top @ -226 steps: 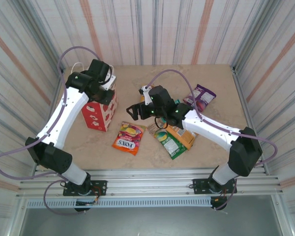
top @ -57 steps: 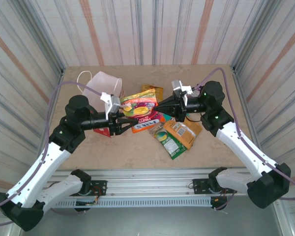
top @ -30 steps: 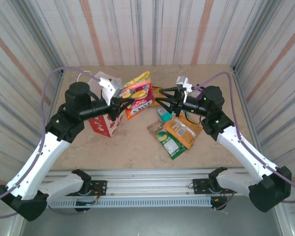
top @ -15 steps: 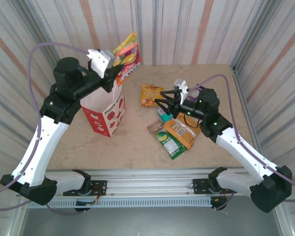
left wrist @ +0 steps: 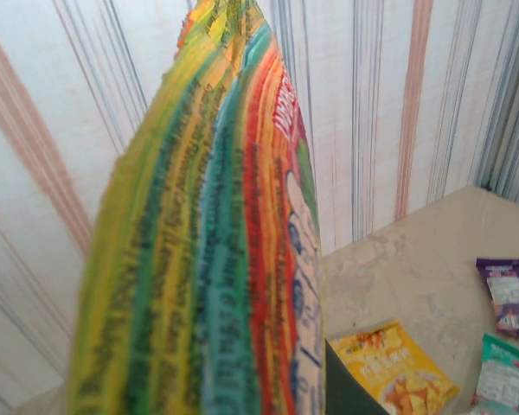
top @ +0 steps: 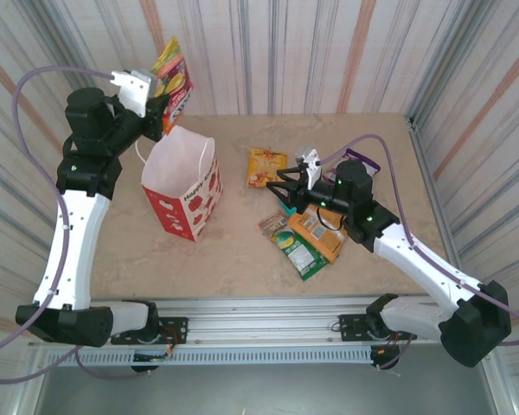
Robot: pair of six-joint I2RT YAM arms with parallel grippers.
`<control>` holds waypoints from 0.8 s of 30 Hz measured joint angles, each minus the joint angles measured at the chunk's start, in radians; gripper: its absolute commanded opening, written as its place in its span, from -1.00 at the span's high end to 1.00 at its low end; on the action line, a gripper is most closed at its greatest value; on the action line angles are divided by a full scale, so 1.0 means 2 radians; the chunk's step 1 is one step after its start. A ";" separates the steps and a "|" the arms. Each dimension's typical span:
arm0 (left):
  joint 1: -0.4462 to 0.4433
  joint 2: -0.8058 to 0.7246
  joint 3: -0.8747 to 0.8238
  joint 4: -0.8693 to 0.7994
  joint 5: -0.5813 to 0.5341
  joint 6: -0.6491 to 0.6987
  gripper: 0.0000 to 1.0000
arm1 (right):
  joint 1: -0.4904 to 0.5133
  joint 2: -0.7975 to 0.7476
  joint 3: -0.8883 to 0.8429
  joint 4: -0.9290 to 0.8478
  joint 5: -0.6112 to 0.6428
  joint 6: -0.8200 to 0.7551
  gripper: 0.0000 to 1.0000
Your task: Place the snacks into the paper bag
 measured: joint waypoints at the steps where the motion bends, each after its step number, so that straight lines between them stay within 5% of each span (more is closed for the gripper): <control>1: 0.001 -0.005 -0.013 -0.006 0.002 0.000 1.00 | 0.000 0.003 -0.001 0.000 0.002 0.000 -0.03; 14: 0.001 -0.057 -0.132 -0.080 0.020 0.001 0.85 | 0.017 0.025 -0.003 -0.005 0.016 0.005 -0.05; 19: 0.001 -0.057 -0.132 -0.083 0.017 0.004 0.05 | 0.018 0.027 -0.006 -0.006 0.024 0.016 -0.06; 24: 0.001 -0.047 -0.102 -0.094 0.012 0.005 -0.15 | 0.018 0.028 -0.006 -0.013 0.039 0.031 -0.13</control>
